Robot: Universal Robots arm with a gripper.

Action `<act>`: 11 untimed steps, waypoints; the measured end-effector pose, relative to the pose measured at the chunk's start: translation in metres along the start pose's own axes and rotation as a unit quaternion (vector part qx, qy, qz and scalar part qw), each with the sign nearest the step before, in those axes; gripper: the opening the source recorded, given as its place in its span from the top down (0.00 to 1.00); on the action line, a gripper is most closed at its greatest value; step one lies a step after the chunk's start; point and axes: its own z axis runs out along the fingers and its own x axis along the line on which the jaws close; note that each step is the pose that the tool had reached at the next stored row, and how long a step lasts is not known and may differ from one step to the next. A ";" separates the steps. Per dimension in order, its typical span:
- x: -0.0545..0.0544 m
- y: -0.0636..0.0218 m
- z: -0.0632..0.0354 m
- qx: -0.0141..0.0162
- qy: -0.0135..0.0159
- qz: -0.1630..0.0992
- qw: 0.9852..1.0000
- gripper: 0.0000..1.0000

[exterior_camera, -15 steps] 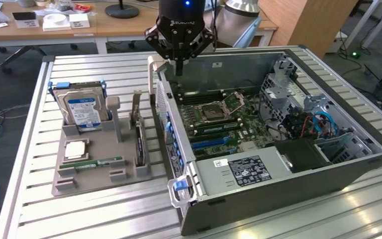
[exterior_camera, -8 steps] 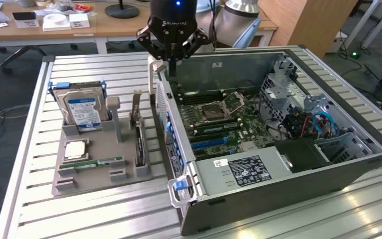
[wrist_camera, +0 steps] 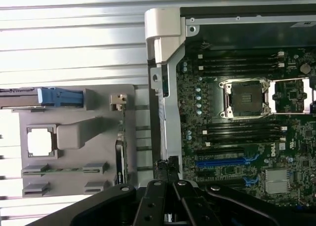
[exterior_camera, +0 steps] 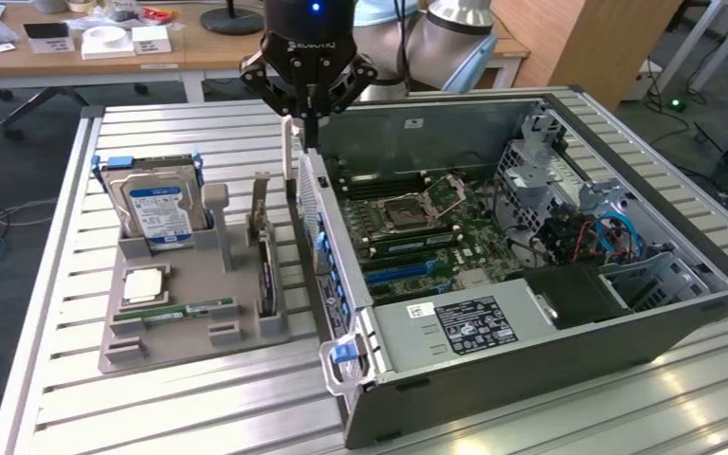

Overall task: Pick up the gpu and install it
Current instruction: 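Reach for the gpu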

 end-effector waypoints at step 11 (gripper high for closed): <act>0.018 -0.0014 0.0000 0.000 0.000 0.002 1.000 0.89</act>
